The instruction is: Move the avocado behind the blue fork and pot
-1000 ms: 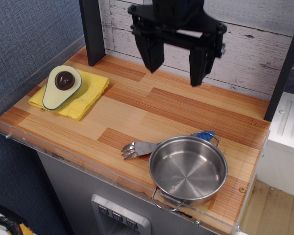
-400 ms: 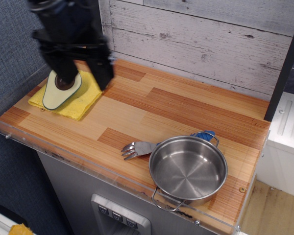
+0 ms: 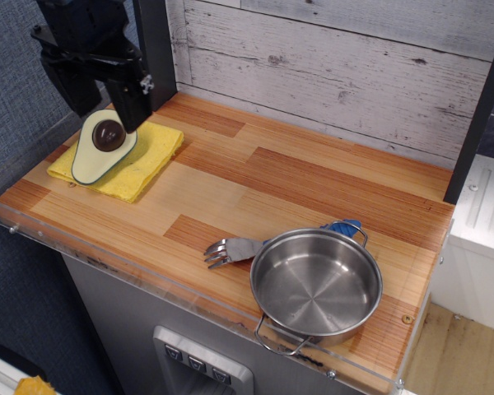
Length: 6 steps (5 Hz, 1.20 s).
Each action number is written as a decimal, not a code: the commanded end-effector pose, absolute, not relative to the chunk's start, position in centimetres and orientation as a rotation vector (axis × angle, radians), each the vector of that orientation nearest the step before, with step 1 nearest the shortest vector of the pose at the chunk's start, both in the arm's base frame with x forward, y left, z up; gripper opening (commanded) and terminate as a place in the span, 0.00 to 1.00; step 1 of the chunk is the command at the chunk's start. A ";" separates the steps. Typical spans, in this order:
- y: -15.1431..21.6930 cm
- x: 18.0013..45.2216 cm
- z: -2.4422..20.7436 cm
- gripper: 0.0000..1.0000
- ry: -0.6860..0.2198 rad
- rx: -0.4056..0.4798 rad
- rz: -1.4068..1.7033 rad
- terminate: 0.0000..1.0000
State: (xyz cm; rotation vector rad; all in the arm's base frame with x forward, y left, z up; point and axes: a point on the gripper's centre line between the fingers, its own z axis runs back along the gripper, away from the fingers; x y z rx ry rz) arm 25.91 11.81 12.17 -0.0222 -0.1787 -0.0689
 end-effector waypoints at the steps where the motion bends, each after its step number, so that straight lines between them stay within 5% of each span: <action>1: 15.6 25.3 13.1 1.00 -0.188 0.100 -0.088 0.00; 3: 17.8 23.5 9.1 1.00 -0.158 0.160 0.052 0.00; 6: 19.8 26.1 9.7 1.00 -0.132 0.228 0.117 0.00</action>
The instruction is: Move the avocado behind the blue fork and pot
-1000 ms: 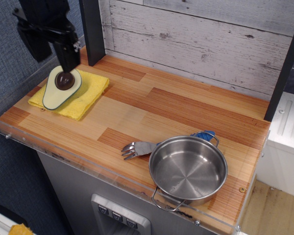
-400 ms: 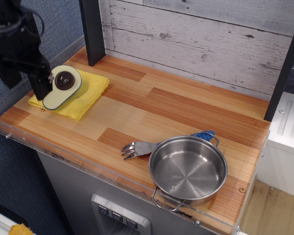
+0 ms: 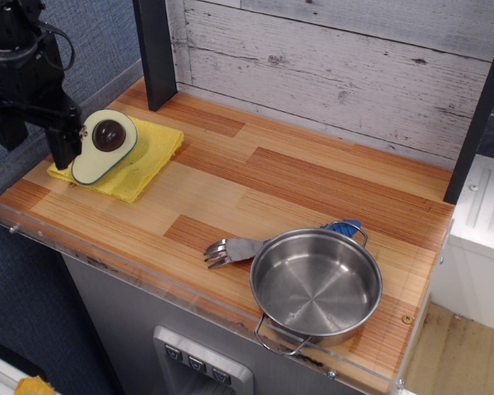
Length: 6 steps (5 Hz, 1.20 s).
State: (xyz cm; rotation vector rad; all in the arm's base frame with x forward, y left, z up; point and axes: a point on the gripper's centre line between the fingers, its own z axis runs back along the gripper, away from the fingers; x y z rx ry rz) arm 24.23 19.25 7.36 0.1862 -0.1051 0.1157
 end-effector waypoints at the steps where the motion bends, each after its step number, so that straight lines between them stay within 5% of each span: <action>1: 20.5 26.9 10.2 1.00 -0.141 0.258 0.116 0.00; 3: 19.7 29.5 7.5 1.00 -0.097 0.207 0.050 0.00; 6: 17.9 29.8 4.5 1.00 -0.095 0.153 0.041 0.00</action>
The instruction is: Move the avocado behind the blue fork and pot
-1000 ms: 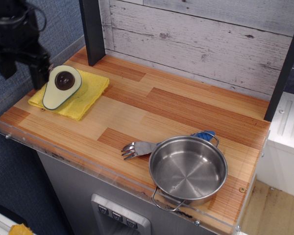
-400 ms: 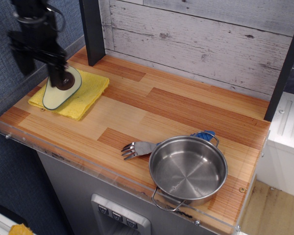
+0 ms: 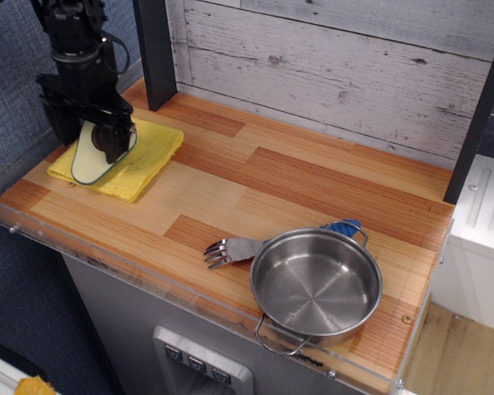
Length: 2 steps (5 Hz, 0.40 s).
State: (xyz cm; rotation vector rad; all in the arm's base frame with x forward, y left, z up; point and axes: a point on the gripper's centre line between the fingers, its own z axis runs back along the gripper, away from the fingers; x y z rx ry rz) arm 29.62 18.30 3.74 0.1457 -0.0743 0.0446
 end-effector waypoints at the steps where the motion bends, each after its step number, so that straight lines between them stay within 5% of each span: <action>1: 17.8 29.5 4.5 0.00 -0.105 0.155 0.056 0.00; 2: 17.6 29.6 4.3 0.00 -0.100 0.150 0.054 0.00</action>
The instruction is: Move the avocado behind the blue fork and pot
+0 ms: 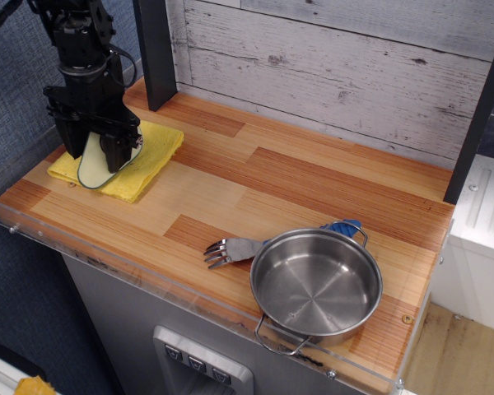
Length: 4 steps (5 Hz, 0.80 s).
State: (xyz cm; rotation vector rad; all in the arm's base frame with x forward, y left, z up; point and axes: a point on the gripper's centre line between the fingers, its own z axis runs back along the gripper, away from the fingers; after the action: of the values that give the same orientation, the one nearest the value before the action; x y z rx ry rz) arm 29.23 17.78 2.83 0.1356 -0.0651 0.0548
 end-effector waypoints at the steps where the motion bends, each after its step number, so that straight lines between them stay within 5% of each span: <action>1: 17.1 29.6 4.7 0.00 -0.103 0.141 0.066 0.00; 4: 13.9 30.9 12.5 0.00 -0.184 0.105 0.148 0.00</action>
State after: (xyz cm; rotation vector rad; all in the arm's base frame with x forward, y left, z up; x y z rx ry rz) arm 30.91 13.21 10.19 0.0738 -0.1183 0.1457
